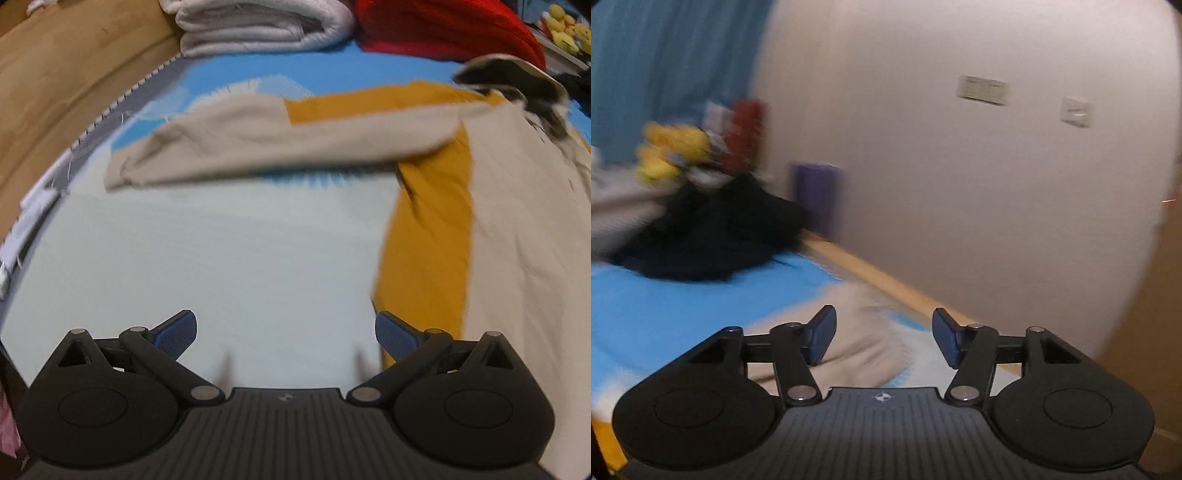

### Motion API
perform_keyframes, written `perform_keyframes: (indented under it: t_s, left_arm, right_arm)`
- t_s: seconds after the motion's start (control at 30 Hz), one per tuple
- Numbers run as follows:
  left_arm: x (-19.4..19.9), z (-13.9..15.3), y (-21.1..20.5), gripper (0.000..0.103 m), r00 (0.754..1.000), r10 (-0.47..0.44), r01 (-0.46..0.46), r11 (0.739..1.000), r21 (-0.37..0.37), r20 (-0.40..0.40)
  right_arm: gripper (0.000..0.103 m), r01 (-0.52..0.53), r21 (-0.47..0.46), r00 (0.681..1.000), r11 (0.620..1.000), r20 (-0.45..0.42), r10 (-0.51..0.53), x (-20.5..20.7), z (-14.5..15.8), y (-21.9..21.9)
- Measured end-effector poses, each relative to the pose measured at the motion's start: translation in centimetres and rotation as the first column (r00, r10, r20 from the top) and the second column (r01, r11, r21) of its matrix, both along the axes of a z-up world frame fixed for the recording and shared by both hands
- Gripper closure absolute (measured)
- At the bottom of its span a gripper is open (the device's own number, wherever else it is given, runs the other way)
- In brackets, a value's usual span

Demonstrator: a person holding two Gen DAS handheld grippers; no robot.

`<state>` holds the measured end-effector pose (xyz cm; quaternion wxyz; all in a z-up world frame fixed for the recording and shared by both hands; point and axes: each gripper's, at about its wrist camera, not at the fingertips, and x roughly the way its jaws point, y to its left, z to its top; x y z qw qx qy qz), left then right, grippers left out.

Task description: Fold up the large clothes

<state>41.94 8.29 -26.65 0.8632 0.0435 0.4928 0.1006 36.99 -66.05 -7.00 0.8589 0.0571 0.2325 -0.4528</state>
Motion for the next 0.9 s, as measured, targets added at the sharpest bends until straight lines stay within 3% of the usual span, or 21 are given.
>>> perform_keyframes:
  t_s: [0.03,0.1,0.2,0.3,0.4,0.47,0.53,0.6,0.63,0.7,0.73,0.87,0.9]
  left_arm:
    - [-1.2,-0.2,-0.4,0.000,1.000,0.003,-0.003,1.000,0.000,-0.013]
    - [-3.2,0.1,-0.1,0.000,0.999,0.018,-0.018,1.000,0.003,-0.028]
    - [-7.2,1.4,-0.2,0.000,1.000,0.001,0.001,0.999,0.044,-0.029]
    - [-11.1,3.7,-1.1,0.000,0.996,-0.084,0.083,0.988,0.133,0.005]
    - [-15.0,4.8,-2.3,0.000,0.985,-0.172,0.164,0.971,0.175,0.030]
    - [-17.3,5.1,-3.4,0.000,0.975,-0.221,0.213,0.960,0.181,0.027]
    - [-19.5,4.7,-4.8,0.000,0.961,-0.277,0.268,0.943,0.196,0.017]
    - [-21.1,4.3,-6.0,0.000,0.953,-0.301,0.291,0.932,0.218,0.016]
    - [-21.9,4.1,-6.5,0.000,0.950,-0.312,0.301,0.929,0.217,0.017]
    - [-23.0,3.4,-7.2,0.000,0.947,-0.320,0.311,0.928,0.206,0.012]
    - [-23.3,3.0,-7.5,0.000,0.946,-0.323,0.315,0.927,0.204,0.003]
    - [-24.1,1.2,-8.8,0.000,0.932,-0.359,0.359,0.909,0.212,-0.038]
    - [-24.0,0.6,-9.1,0.000,0.928,-0.370,0.372,0.904,0.209,-0.051]
  right_arm:
    - [0.040,-0.083,0.061,0.996,0.995,-0.011,0.083,-1.6,-0.5,1.8]
    - [0.037,-0.242,0.233,0.966,0.942,-0.036,0.257,-5.1,-3.0,6.6]
    - [0.037,-0.372,0.489,0.884,0.789,-0.073,0.462,-9.9,-8.3,15.7]
    - [0.037,-0.400,0.622,0.815,0.673,-0.095,0.572,-14.1,-11.8,25.0]
    - [0.032,-0.390,0.694,0.770,0.604,-0.113,0.628,-17.5,-13.8,32.8]
    - [0.029,-0.372,0.724,0.724,0.580,-0.165,0.670,-18.7,-15.4,36.6]
    - [0.029,-0.368,0.720,0.679,0.588,-0.223,0.699,-19.6,-17.1,39.9]
    - [0.028,-0.402,0.668,0.602,0.626,-0.322,0.731,-20.2,-19.5,42.8]
    - [0.028,-0.432,0.619,0.581,0.656,-0.365,0.727,-20.7,-20.5,43.8]
    - [0.029,-0.477,0.510,0.582,0.716,-0.427,0.692,-20.3,-21.8,44.4]
    - [0.029,-0.475,0.474,0.605,0.742,-0.437,0.666,-20.0,-22.1,44.2]
    - [0.029,-0.376,0.513,0.795,0.772,-0.249,0.553,-18.7,-20.8,40.2]
    - [0.029,-0.370,0.500,0.823,0.783,-0.214,0.526,-18.6,-20.3,39.1]
